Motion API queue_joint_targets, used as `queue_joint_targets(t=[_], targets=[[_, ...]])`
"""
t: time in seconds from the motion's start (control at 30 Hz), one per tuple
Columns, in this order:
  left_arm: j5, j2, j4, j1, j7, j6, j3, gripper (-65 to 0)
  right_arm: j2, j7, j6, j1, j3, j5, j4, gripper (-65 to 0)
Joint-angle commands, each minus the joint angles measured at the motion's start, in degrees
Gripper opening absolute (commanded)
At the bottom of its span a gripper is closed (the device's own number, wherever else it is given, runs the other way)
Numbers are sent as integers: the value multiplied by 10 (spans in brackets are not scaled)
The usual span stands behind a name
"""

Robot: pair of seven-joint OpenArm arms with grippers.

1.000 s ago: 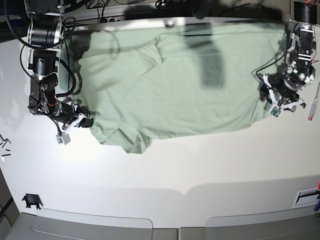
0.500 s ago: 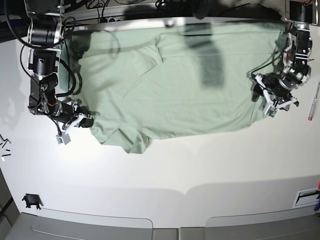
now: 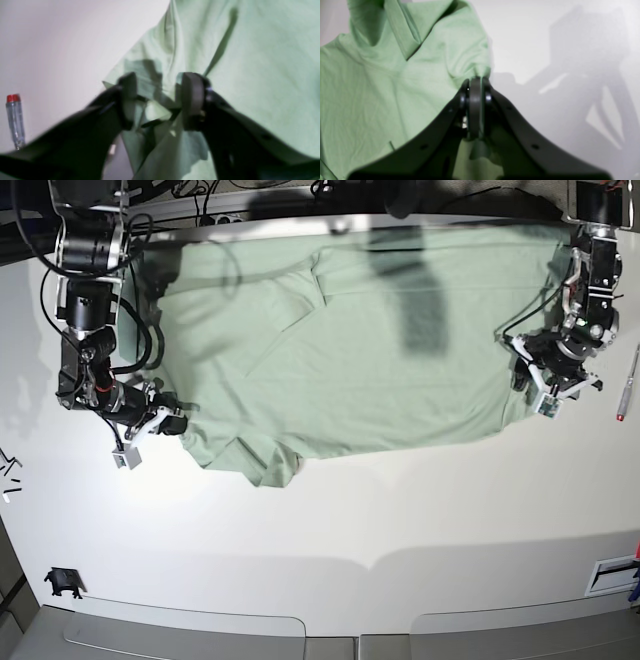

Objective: Fold the T-shirt properly
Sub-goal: 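Fold the shirt's hem half over toward the collar with both grippers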

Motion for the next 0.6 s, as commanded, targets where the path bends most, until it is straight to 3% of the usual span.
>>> queue_joint_targets(t=[0.0, 0.4, 0.47, 0.53, 0.57], targets=[[-3, -8, 7, -8, -14, 4, -5, -436, 8, -5, 3, 11, 0, -3, 4, -650], [-48, -1, -67, -9, -22, 4, -5, -449, 8, -5, 3, 11, 0, -3, 4, -650], [-48, -1, -66, -11, -23, 4, -5, -503, 8, -5, 3, 11, 0, -3, 4, -650], [-47, -1, -61, -14, -23, 4, -5, -639, 8, -5, 3, 11, 0, -3, 4, -650], [-45, -3, -55, -16, -22, 4, -5, -650, 8, -6, 3, 11, 0, -3, 4, -650]])
